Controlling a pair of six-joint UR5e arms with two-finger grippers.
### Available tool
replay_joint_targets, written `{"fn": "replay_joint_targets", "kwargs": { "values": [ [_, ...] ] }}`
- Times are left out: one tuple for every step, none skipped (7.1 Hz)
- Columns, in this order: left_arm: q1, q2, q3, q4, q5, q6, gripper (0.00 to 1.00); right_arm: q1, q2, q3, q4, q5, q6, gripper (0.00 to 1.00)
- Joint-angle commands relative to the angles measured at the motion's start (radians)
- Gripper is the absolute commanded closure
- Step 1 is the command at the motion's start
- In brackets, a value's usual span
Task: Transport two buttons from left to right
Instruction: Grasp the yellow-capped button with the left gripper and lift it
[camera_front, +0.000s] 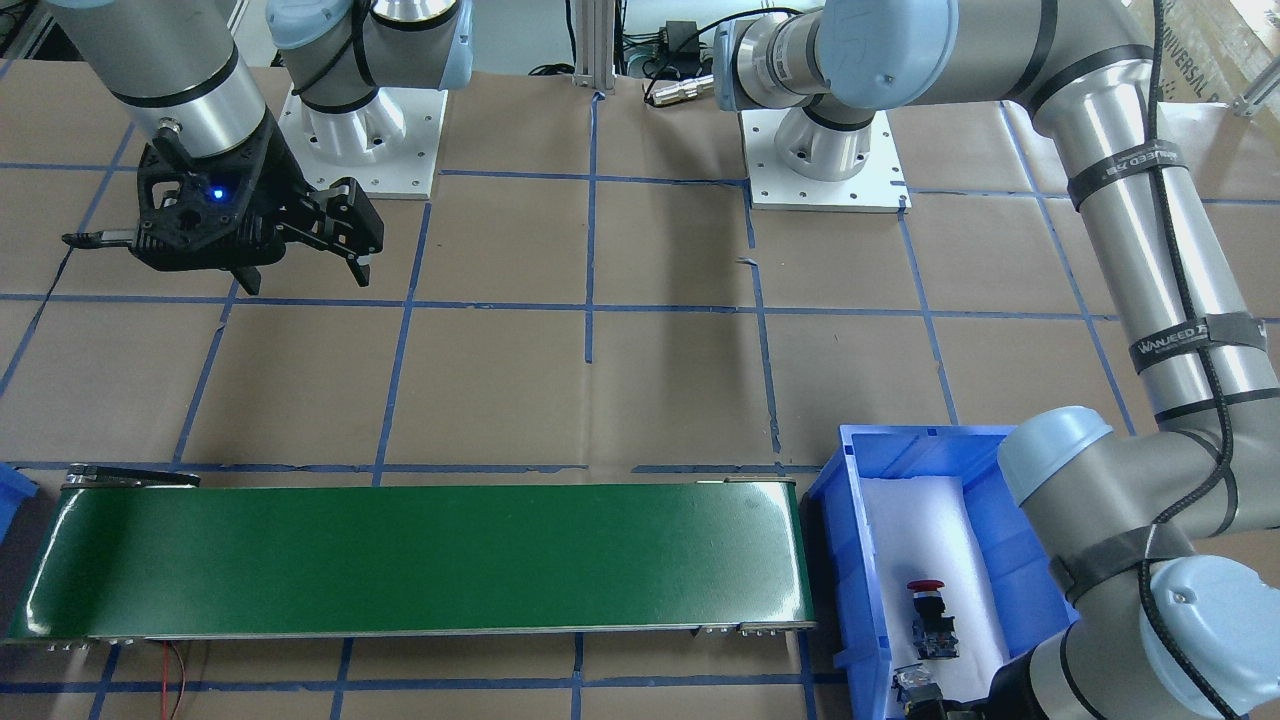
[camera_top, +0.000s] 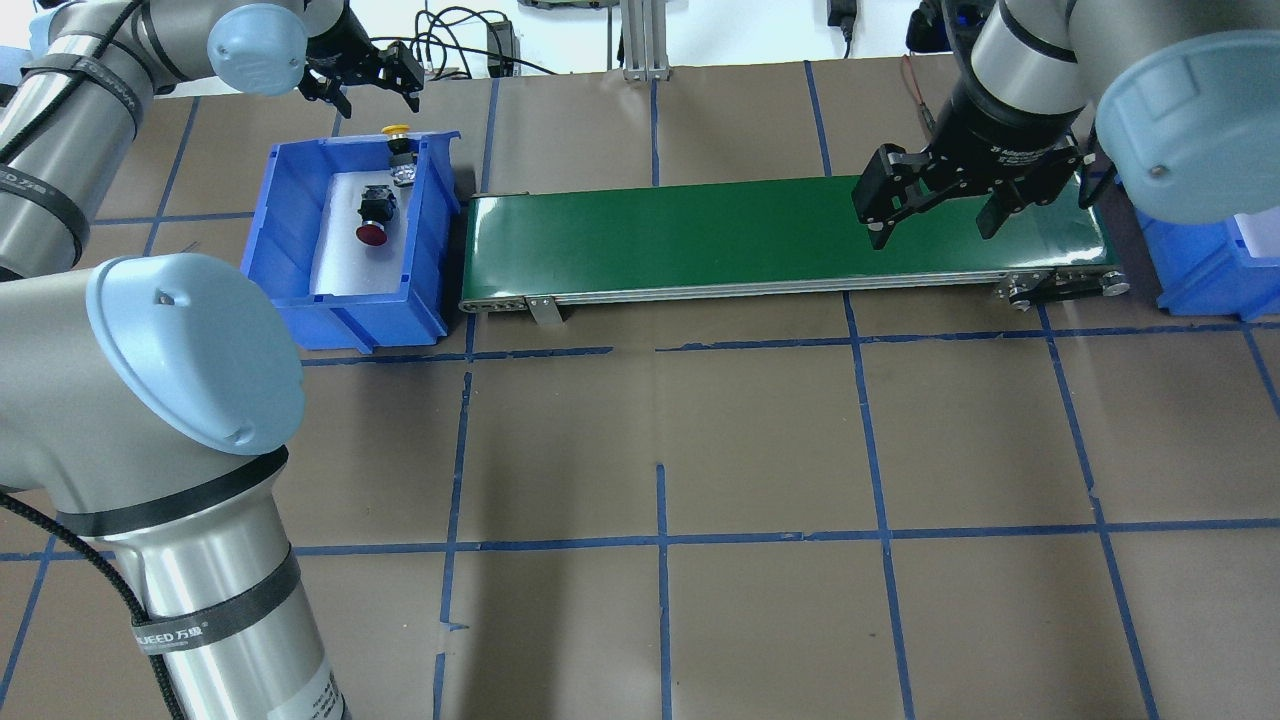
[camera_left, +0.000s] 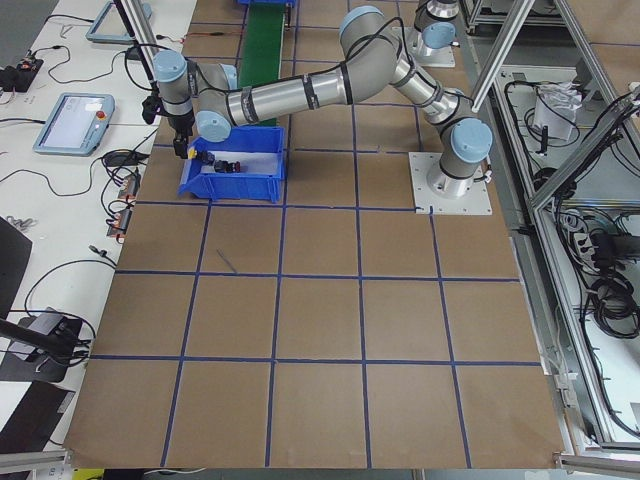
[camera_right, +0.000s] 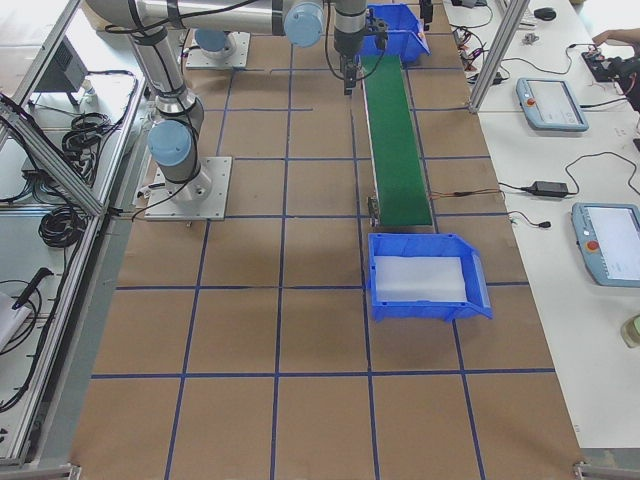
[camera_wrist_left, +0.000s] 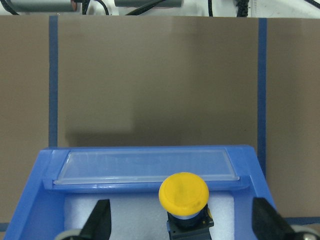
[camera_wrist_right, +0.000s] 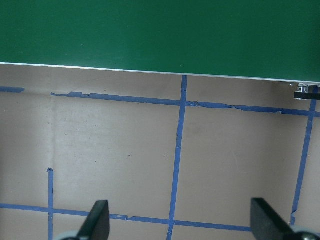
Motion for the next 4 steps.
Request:
{"fn": "replay_joint_targets", "kwargs": {
  "values": [
    [-0.002, -0.019, -0.001, 0.022, 0.001, 0.004, 0.00, 0.001, 0.000, 0.000, 0.000, -0.003, 0.000, 0.00],
    [0.000, -0.033, -0.001, 0.026, 0.001, 0.009, 0.00, 0.001, 0.000, 0.000, 0.002, -0.017, -0.002, 0.00],
    [0.000, -0.033, -0.001, 0.026, 0.001, 0.009, 0.00, 0.001, 0.000, 0.000, 0.000, -0.017, -0.002, 0.00],
    [0.000, -0.033, -0.004, 0.026, 0.001, 0.009, 0.07, 0.001, 0.000, 0.000, 0.000, -0.017, 0.000, 0.00]
  ]
}}
